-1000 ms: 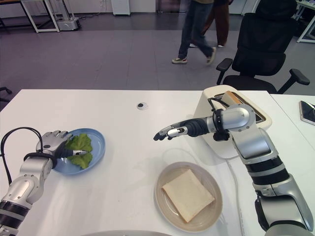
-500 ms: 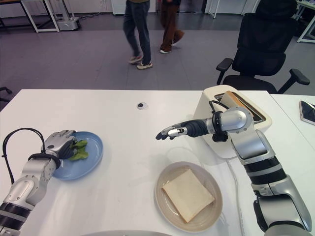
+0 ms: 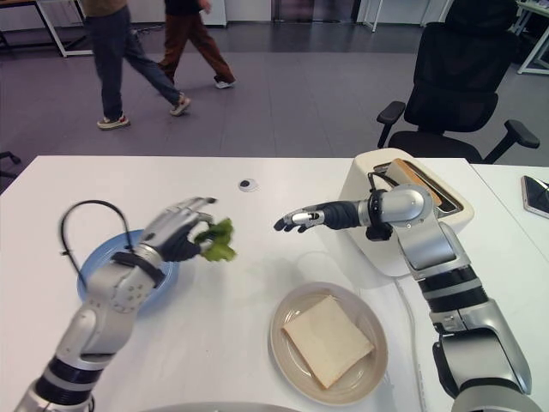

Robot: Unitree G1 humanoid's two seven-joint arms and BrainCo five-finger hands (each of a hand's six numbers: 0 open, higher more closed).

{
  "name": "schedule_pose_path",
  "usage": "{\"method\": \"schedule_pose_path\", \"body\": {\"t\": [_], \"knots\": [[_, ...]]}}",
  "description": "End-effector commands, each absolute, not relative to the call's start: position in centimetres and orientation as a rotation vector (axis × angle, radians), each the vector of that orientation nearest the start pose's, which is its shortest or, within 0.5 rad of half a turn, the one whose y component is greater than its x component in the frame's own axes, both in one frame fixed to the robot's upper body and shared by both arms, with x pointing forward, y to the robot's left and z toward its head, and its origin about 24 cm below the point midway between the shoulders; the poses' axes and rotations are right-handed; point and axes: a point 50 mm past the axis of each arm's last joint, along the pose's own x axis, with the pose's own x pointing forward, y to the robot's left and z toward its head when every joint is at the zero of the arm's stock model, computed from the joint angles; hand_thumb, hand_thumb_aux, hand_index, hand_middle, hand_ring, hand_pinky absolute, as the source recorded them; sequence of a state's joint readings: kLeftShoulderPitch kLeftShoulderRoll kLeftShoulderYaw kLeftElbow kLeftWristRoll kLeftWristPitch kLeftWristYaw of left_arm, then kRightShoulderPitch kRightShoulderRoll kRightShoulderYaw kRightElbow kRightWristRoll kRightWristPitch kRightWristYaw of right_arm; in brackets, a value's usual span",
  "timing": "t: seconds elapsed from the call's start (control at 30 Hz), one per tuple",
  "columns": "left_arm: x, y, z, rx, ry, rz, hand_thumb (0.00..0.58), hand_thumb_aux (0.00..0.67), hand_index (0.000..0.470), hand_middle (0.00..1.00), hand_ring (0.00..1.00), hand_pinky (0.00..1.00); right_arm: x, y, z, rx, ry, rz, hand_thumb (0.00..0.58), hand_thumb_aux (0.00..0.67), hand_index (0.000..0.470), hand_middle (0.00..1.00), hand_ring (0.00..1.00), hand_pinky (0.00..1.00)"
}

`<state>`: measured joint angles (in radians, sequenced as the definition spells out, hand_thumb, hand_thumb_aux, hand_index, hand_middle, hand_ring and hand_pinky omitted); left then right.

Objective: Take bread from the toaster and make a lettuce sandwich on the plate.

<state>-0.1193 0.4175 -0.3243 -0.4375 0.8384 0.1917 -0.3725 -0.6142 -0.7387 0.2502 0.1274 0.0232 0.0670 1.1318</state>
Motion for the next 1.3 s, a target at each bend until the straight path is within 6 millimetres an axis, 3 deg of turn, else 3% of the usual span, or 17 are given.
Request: {"method": "schedule_pose_path", "body": {"t": [0.03,0.17,0.47,0.6,0.97,1.23,1.27,1.3], "knots": [[23.9,7.3,11.0,1.157,-0.272,-0.614,0.580,0.670,0.470,0.00,0.00,0.00,35.1,-19.3,18.8,-0.906,0.056,0.828,0.000,0.000,0.000,0.00,0.00,0.00],[23.1,3.8,10.3,1.107,-0.311,-0.759,0.580,0.670,0.470,0.00,0.00,0.00,37.0,-20.6,20.1,-0.883,-0.001,0.605,0.000,0.000,0.000,0.00,0.00,0.00],[21.1,-0.9,9.8,1.063,-0.372,-0.952,0.580,0.670,0.470,0.00,0.00,0.00,37.3,-20.3,19.5,-0.876,-0.015,0.612,0.000,0.000,0.000,0.00,0.00,0.00],[20.6,-1.5,9.6,1.041,-0.360,-0.999,0.580,0.670,0.470,0.00,0.00,0.00,37.4,-20.1,19.3,-0.875,-0.015,0.622,0.000,0.000,0.000,0.00,0.00,0.00],[21.4,-1.0,9.2,1.250,-0.380,-0.941,0.580,0.670,0.470,0.00,0.00,0.00,37.2,-19.6,18.9,-0.875,-0.009,0.670,0.000,0.000,0.000,0.00,0.00,0.00],[20.0,-2.3,8.8,1.109,-0.362,-1.026,0.580,0.662,0.464,0.00,0.00,0.00,37.1,-19.6,18.6,-0.874,-0.004,0.678,0.000,0.000,0.000,0.00,0.00,0.00],[19.9,-2.4,8.8,1.098,-0.360,-1.027,0.548,0.512,0.359,0.00,0.00,0.00,37.1,-19.6,18.5,-0.874,-0.002,0.678,0.000,0.000,0.000,0.00,0.00,0.00],[20.0,-2.5,8.8,1.084,-0.359,-1.023,0.144,0.089,0.063,0.00,0.00,0.00,37.1,-19.6,18.5,-0.874,-0.002,0.679,0.000,0.000,0.000,0.00,0.00,0.00]]}}
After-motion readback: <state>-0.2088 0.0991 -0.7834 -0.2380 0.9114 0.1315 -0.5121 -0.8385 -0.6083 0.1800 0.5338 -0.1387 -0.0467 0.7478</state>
